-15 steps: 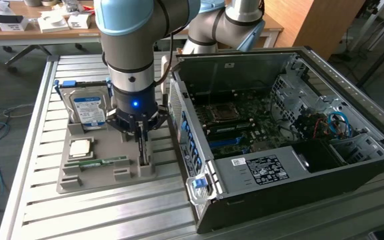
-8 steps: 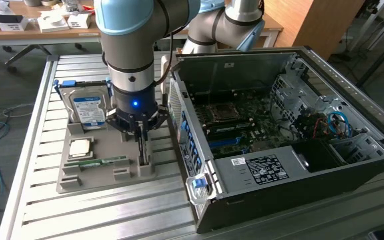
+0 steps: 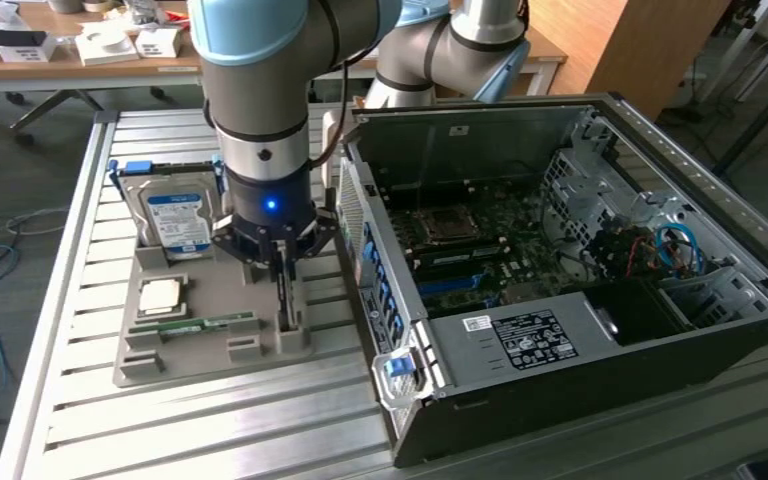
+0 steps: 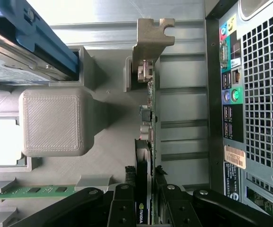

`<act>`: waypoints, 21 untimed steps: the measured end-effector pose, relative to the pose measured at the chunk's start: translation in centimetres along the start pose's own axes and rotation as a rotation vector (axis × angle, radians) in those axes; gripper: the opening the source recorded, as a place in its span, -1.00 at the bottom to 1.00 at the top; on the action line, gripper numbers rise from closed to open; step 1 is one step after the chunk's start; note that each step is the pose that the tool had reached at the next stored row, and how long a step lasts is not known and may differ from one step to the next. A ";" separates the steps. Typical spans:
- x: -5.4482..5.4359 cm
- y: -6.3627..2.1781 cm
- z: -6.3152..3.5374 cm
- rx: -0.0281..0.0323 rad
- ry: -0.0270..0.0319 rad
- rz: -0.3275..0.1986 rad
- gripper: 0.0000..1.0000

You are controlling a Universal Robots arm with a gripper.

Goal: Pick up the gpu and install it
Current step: 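Pick up the gpu and move the gpu toward the slot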

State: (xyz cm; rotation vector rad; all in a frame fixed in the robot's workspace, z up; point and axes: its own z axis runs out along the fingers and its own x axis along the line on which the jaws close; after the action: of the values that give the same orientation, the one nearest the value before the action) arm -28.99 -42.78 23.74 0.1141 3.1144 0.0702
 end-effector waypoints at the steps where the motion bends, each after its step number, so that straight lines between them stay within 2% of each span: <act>1: 0.0 0.01 -0.21 0.0000 -0.0001 0.000 -0.47; 8: -0.1 0.11 -2.31 -0.0001 -0.0001 0.000 -0.47; 21: -0.2 0.37 -8.09 -0.0001 -0.0001 0.000 -0.47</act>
State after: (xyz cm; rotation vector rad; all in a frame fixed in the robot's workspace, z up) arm -28.99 -42.78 31.85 0.1141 3.1142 0.0704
